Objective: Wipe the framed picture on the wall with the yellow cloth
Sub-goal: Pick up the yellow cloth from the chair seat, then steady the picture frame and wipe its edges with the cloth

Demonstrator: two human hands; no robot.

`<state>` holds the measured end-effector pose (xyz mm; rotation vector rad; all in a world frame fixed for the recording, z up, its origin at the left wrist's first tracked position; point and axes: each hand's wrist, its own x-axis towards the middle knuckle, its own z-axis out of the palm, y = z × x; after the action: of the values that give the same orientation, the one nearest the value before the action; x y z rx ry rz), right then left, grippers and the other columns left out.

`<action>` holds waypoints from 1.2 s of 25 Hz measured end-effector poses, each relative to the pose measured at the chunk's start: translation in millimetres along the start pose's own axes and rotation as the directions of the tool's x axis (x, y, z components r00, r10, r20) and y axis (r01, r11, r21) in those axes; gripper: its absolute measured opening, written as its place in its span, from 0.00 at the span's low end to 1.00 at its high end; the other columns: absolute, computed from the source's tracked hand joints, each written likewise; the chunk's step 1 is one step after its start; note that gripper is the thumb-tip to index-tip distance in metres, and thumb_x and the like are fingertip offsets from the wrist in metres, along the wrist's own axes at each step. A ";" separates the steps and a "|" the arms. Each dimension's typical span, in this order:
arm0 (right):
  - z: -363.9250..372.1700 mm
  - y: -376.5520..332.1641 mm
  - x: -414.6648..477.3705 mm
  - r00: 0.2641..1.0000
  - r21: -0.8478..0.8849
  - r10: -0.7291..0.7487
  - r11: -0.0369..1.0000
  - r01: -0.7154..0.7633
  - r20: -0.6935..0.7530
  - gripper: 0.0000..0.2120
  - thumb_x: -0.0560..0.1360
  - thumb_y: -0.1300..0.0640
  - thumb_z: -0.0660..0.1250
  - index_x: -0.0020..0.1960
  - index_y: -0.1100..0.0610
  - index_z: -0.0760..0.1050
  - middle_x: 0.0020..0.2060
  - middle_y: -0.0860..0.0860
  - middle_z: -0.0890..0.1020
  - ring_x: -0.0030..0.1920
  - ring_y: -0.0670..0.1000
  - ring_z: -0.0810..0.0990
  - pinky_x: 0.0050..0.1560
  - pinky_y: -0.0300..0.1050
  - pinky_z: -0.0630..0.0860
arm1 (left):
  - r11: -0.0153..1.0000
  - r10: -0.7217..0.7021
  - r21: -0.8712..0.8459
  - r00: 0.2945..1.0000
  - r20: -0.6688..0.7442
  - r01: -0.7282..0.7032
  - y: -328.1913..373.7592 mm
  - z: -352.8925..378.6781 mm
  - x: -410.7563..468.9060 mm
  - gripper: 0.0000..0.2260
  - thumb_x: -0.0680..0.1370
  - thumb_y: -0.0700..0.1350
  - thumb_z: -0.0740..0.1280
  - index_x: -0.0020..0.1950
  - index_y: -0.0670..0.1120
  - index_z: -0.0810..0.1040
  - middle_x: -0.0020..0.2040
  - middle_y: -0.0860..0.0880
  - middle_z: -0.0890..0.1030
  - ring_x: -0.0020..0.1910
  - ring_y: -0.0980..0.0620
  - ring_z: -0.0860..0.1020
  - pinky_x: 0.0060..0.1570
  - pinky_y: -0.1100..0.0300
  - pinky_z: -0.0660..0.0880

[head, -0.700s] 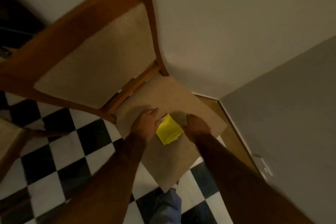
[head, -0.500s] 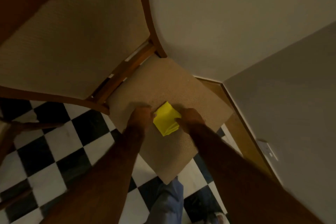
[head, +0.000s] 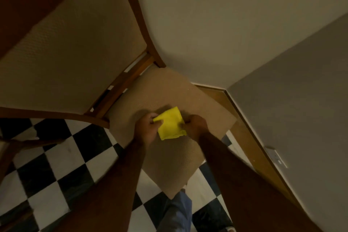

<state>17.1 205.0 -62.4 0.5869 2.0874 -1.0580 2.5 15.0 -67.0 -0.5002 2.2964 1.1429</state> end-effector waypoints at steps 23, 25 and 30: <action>-509.2 -101.7 -588.0 0.441 0.036 -0.293 0.798 0.602 -0.848 0.14 0.69 0.63 0.79 0.52 0.68 0.83 0.43 0.63 0.85 0.43 0.60 0.85 0.53 0.62 0.84 | 0.206 0.856 -0.636 0.452 -0.252 -0.744 617.6 -54.1 -446.8 0.12 0.70 0.37 0.77 0.51 0.47 0.84 0.43 0.54 0.86 0.39 0.58 0.84 0.51 0.55 0.80; -539.8 -106.7 -657.8 0.337 -0.059 -0.322 0.794 0.605 -0.885 0.11 0.68 0.63 0.80 0.48 0.65 0.84 0.40 0.60 0.84 0.41 0.58 0.85 0.52 0.60 0.84 | 0.096 0.888 -0.629 0.352 -0.296 -0.771 659.5 -60.6 -505.9 0.13 0.71 0.37 0.77 0.54 0.45 0.83 0.45 0.49 0.86 0.39 0.59 0.84 0.50 0.56 0.81; -586.3 -110.7 -810.8 0.087 -0.214 -0.318 0.791 0.573 -0.944 0.10 0.67 0.64 0.80 0.35 0.55 0.80 0.41 0.61 0.87 0.44 0.60 0.88 0.49 0.58 0.86 | -0.155 0.912 -0.599 0.120 -0.393 -0.785 739.7 -77.0 -644.6 0.14 0.71 0.38 0.77 0.56 0.41 0.84 0.47 0.44 0.86 0.37 0.63 0.83 0.42 0.64 0.81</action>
<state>236.4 565.1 851.7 0.8593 3.5088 -1.5050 98.3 438.0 816.5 1.2676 1.6442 2.6429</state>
